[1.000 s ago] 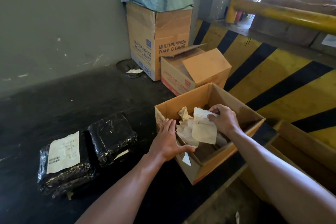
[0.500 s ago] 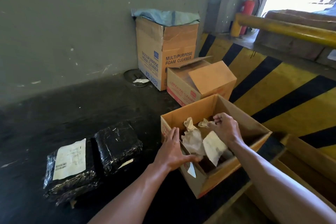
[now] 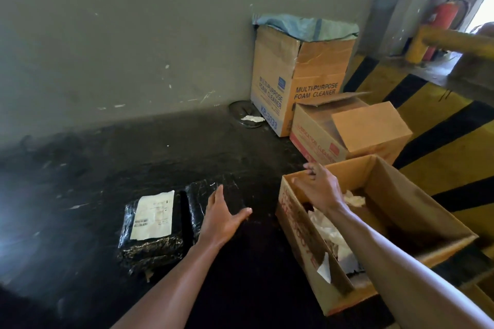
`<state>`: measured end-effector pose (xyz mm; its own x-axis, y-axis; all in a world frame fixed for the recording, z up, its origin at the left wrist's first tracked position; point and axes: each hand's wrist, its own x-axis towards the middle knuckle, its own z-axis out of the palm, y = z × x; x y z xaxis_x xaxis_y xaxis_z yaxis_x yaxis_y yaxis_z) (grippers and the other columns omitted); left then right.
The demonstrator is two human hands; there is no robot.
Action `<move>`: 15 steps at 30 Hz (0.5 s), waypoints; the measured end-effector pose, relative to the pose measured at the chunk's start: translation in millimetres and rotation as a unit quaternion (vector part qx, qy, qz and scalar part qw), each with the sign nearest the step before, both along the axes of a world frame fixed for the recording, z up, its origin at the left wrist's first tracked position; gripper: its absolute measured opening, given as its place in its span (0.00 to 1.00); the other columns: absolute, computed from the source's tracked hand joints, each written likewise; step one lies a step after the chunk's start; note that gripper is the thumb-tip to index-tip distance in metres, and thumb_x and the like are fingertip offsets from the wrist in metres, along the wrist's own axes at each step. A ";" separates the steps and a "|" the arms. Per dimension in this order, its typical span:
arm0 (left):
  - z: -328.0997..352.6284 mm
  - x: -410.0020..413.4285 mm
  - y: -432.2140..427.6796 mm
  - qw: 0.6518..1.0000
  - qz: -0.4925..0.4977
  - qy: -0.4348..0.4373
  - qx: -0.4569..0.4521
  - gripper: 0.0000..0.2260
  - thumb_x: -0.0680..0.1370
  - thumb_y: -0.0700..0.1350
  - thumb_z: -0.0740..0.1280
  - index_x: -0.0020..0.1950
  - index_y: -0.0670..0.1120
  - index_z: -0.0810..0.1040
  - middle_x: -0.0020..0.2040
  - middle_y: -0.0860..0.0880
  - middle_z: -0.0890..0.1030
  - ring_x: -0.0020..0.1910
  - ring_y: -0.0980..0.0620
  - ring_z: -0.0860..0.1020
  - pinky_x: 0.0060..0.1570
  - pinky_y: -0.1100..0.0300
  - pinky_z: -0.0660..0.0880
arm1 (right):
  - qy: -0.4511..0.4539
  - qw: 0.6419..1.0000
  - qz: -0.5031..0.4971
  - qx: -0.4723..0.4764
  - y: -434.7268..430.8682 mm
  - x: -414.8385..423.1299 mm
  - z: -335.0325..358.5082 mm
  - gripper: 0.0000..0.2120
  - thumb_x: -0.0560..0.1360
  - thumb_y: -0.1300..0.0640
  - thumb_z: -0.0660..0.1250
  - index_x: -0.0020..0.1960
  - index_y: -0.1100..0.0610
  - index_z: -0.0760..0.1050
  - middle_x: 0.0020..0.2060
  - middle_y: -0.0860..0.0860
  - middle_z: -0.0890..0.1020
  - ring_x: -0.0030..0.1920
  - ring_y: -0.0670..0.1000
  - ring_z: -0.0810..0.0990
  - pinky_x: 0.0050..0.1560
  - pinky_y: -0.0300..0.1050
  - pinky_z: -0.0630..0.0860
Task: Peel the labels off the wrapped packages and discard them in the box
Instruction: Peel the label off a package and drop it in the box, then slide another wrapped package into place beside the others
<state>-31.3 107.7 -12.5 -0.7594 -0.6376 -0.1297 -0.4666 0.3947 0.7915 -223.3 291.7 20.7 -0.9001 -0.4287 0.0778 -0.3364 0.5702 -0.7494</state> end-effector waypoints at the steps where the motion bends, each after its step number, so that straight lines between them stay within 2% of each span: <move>1: -4.7 4.8 -8.5 1.000 0.026 -0.004 0.011 0.49 0.72 0.60 0.74 0.82 0.46 0.49 0.79 0.45 0.58 0.77 0.45 0.60 0.72 0.50 0.62 | 0.008 1.000 0.012 0.012 -13.1 3.3 1.8 0.26 0.71 0.44 0.74 0.66 0.51 0.75 0.56 0.46 0.80 0.56 0.50 0.79 0.57 0.54 0.78; 3: -12.1 14.9 -22.3 0.996 0.074 -0.010 0.040 0.47 0.71 0.59 0.75 0.81 0.46 0.54 0.75 0.45 0.64 0.74 0.45 0.65 0.71 0.50 0.65 | 0.018 0.999 0.041 0.027 -39.6 11.3 3.4 0.26 0.72 0.44 0.73 0.67 0.53 0.75 0.56 0.47 0.80 0.55 0.49 0.79 0.56 0.48 0.77; 6: -28.3 26.6 -38.8 0.989 0.121 0.006 0.080 0.33 0.68 0.56 0.77 0.69 0.53 0.68 0.62 0.54 0.75 0.65 0.50 0.74 0.65 0.52 0.72 | 0.015 0.995 0.088 0.039 -74.9 28.0 -4.2 0.27 0.73 0.43 0.73 0.68 0.53 0.74 0.57 0.48 0.80 0.54 0.47 0.79 0.53 0.42 0.76; 9: -35.4 30.6 -46.3 0.987 0.125 0.029 0.096 0.26 0.71 0.47 0.77 0.64 0.56 0.69 0.53 0.59 0.78 0.56 0.58 0.77 0.50 0.70 0.71 | -0.017 0.990 0.126 0.067 -105.8 44.3 -22.8 0.30 0.73 0.43 0.73 0.71 0.52 0.71 0.61 0.48 0.79 0.57 0.47 0.78 0.56 0.42 0.76; 10: -35.7 30.5 -47.4 0.986 0.124 0.037 0.101 0.26 0.71 0.46 0.77 0.64 0.56 0.69 0.53 0.60 0.78 0.55 0.59 0.77 0.47 0.72 0.69 | -0.036 0.987 0.136 0.078 -114.7 48.7 -30.6 0.32 0.73 0.42 0.73 0.73 0.52 0.70 0.63 0.49 0.78 0.59 0.47 0.78 0.58 0.43 0.76; 13: -45.3 31.2 -51.9 0.981 0.141 0.030 0.128 0.27 0.72 0.50 0.77 0.66 0.56 0.68 0.58 0.56 0.79 0.56 0.57 0.78 0.46 0.66 0.70 | -0.105 0.977 0.153 0.108 -133.2 59.2 -52.4 0.39 0.72 0.41 0.73 0.78 0.51 0.63 0.71 0.51 0.74 0.69 0.51 0.74 0.66 0.48 0.73; 15: -51.5 33.2 -52.6 0.977 0.151 0.025 0.151 0.29 0.73 0.49 0.76 0.69 0.57 0.66 0.61 0.56 0.78 0.57 0.57 0.77 0.46 0.69 0.69 | -0.126 0.971 0.157 0.127 -138.3 62.1 -65.0 0.42 0.72 0.40 0.73 0.79 0.50 0.60 0.74 0.52 0.71 0.73 0.53 0.70 0.71 0.49 0.68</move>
